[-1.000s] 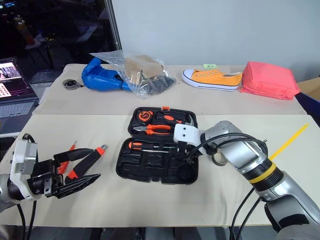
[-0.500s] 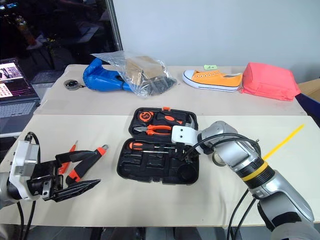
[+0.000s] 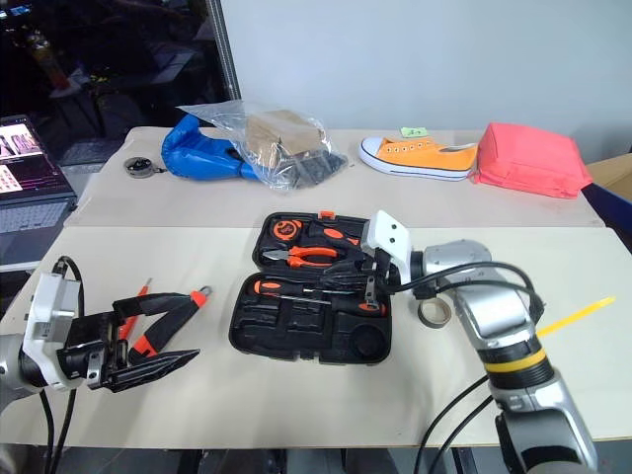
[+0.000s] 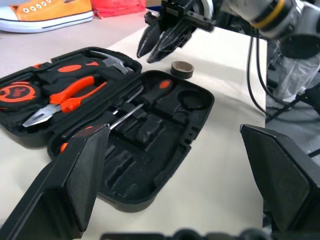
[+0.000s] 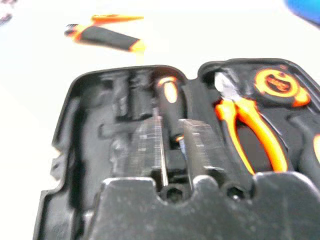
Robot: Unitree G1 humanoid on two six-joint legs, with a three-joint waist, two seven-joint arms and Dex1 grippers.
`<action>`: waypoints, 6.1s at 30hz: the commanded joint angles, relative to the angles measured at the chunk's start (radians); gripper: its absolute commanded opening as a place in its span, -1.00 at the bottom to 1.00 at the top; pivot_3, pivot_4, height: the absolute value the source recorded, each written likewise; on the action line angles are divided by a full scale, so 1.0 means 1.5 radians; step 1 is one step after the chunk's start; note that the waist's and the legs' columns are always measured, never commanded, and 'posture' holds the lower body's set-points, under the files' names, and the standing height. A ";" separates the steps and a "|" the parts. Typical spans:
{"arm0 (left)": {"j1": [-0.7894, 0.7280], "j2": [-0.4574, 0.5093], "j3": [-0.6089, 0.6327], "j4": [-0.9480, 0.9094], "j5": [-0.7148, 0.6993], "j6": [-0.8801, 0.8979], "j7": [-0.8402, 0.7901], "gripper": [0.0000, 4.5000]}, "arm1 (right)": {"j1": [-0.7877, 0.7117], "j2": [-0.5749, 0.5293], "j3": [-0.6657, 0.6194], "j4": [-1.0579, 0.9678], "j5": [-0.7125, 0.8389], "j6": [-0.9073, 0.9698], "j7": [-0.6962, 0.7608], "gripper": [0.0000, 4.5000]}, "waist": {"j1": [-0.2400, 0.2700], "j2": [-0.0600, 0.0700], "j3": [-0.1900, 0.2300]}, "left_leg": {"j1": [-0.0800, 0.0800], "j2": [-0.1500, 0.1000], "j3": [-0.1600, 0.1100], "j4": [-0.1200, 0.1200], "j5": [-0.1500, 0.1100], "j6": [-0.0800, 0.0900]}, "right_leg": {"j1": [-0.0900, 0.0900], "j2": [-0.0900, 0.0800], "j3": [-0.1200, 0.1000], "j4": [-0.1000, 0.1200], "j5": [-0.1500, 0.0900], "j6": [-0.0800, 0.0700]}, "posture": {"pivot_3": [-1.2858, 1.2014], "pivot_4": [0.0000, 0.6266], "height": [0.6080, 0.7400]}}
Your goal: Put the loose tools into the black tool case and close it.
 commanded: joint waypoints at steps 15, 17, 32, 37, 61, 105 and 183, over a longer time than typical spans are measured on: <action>0.059 -0.044 0.027 -0.010 0.073 -0.033 0.101 1.00 | 0.062 0.011 0.119 0.063 -0.203 -0.222 -0.130 -0.98 | -0.002 -0.005 -0.004 | 0.016 0.001 0.002 0.000 0.000 -0.001 | 0.011 0.000 0.001 0.003 -0.005 0.002 | 0.03 -0.52 1.00; 0.045 -0.071 0.039 -0.012 0.098 -0.023 0.184 1.00 | 0.057 0.039 0.056 0.011 -0.109 -0.217 -0.116 -0.98 | -0.003 -0.005 -0.004 | 0.016 0.002 0.003 0.000 0.000 -0.001 | 0.012 0.000 0.002 0.003 -0.005 0.003 | 0.03 -0.52 1.00; -0.140 0.050 -0.024 0.191 0.165 0.308 0.430 1.00 | 0.089 -0.118 -0.155 -0.253 0.292 0.035 0.041 0.70 | 0.001 -0.004 -0.001 | 0.006 0.000 0.000 -0.002 0.000 -0.001 | 0.006 -0.003 -0.002 0.001 -0.003 0.000 | 0.03 -0.52 1.00; -0.165 0.045 -0.084 0.218 0.196 0.353 0.451 1.00 | 0.121 -0.130 -0.163 -0.279 0.285 0.025 0.018 0.99 | -0.002 -0.004 0.000 | 0.007 0.000 0.000 -0.002 0.000 -0.001 | 0.006 -0.002 -0.002 0.002 -0.003 0.000 | 0.03 -0.52 1.00; -0.508 0.090 -0.442 0.207 0.246 0.066 -0.050 -0.71 | 0.368 -0.175 -0.349 -0.334 0.304 -0.065 0.075 1.00 | 0.025 0.000 -0.001 | 0.006 -0.001 0.003 -0.002 0.001 -0.002 | 0.009 -0.003 -0.003 -0.003 -0.003 0.002 | 0.03 -0.52 1.00; -0.637 -0.075 -0.528 0.313 0.410 0.094 -0.153 0.21 | 0.498 -0.182 -0.447 -0.363 0.299 -0.080 0.051 1.00 | 0.018 0.002 -0.002 | -0.001 -0.002 -0.002 0.005 0.000 0.000 | 0.009 0.001 -0.004 -0.002 -0.005 0.008 | 0.03 -0.52 1.00; -0.162 -0.007 -0.115 0.069 0.160 0.149 0.178 -0.21 | 0.405 -0.196 -0.353 -0.318 0.324 -0.086 0.066 1.00 | 0.022 -0.001 -0.003 | 0.004 0.000 0.001 0.000 0.000 0.000 | 0.009 -0.003 -0.001 -0.003 -0.003 0.004 | 0.03 -0.52 1.00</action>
